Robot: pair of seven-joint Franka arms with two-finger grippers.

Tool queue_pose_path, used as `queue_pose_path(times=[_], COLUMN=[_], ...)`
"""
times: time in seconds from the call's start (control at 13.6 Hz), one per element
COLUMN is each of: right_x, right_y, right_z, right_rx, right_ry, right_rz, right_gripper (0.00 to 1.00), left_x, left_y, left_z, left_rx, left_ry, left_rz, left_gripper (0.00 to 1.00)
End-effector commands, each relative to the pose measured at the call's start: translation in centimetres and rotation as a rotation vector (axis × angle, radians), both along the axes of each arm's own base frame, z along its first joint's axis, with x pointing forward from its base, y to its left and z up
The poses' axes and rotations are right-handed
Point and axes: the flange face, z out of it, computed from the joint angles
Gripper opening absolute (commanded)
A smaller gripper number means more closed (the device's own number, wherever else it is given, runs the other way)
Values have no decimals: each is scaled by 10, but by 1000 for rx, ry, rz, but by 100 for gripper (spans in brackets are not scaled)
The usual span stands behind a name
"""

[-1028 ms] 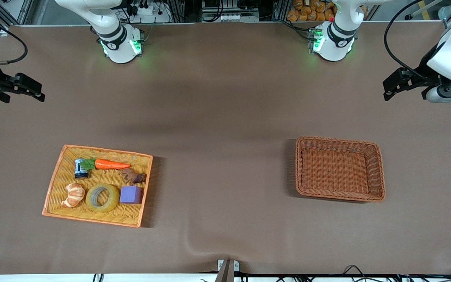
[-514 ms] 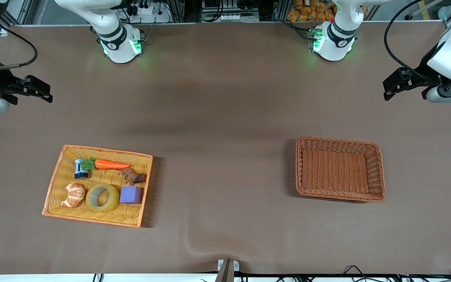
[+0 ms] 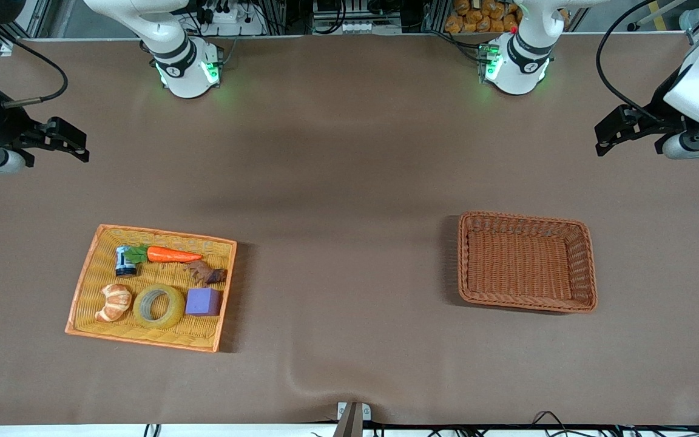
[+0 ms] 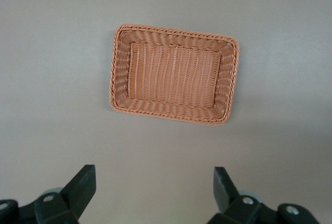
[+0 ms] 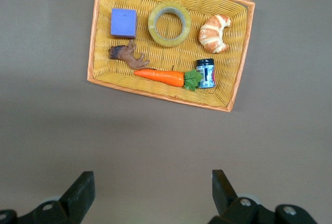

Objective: Transfer tape with both arms

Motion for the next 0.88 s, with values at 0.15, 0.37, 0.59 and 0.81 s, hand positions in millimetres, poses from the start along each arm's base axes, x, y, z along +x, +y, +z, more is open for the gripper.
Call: queue_pose_path(times=[0.15,0.37,0.59,0.81], right_x=[-2,11,55,106], right_y=[-5,-7,-31,-39], right_z=[11,-16,-85,-173], right_rx=[-9,-11,-10,2], right_ry=[-21,23,59,32], right_rz=[-10,-14,-45,-39], right_gripper=[100,100,100,100], left_x=[-7,-7,-8,-12], left_y=[2,1,-4,-5], left_z=[9,9,9,12], left_rx=[-18,-17,-20,-19], left_ry=[3,6,9,10], left_rz=[-10,-11,-18,-21], left_gripper=[100,100,100,100])
